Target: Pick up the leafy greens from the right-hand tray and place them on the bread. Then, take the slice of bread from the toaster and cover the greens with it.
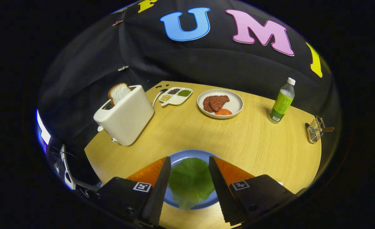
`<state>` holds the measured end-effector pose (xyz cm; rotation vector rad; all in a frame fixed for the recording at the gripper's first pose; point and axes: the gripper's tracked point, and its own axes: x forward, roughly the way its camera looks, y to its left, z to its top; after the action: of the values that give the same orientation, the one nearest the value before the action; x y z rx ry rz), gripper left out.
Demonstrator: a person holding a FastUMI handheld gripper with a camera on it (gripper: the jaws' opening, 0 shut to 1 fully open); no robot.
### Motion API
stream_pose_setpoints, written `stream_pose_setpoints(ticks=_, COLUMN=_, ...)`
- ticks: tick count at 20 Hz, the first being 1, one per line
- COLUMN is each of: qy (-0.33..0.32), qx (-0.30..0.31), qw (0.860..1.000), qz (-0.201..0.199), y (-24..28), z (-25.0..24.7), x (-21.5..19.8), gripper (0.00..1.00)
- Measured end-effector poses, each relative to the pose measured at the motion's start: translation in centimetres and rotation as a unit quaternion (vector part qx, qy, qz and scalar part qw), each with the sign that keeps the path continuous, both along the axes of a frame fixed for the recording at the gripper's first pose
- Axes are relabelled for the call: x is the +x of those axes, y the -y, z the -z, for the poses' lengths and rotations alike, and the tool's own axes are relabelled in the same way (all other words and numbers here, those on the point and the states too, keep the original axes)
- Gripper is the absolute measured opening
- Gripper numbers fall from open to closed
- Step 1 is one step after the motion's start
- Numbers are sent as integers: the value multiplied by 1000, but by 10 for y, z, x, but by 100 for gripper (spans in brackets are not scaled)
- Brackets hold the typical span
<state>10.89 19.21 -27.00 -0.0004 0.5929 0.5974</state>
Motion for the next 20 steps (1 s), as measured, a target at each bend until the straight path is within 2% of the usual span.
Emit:
stream_pose_setpoints(ticks=5, qy=41, qx=17, qw=999, qz=4, y=-3, z=-43, x=-5, gripper=80)
stream_pose_setpoints(ticks=9, qy=62, qx=45, qw=997, qz=-11, y=-33, z=-84, x=-13, gripper=86)
stream_pose_setpoints(ticks=15, qy=96, qx=64, qw=991, qz=-59, y=-137, z=-139, x=-11, gripper=87)
stream_pose_setpoints(ticks=20, qy=94, qx=55, qw=989, qz=-96, y=-230, z=-134, x=-8, gripper=87)
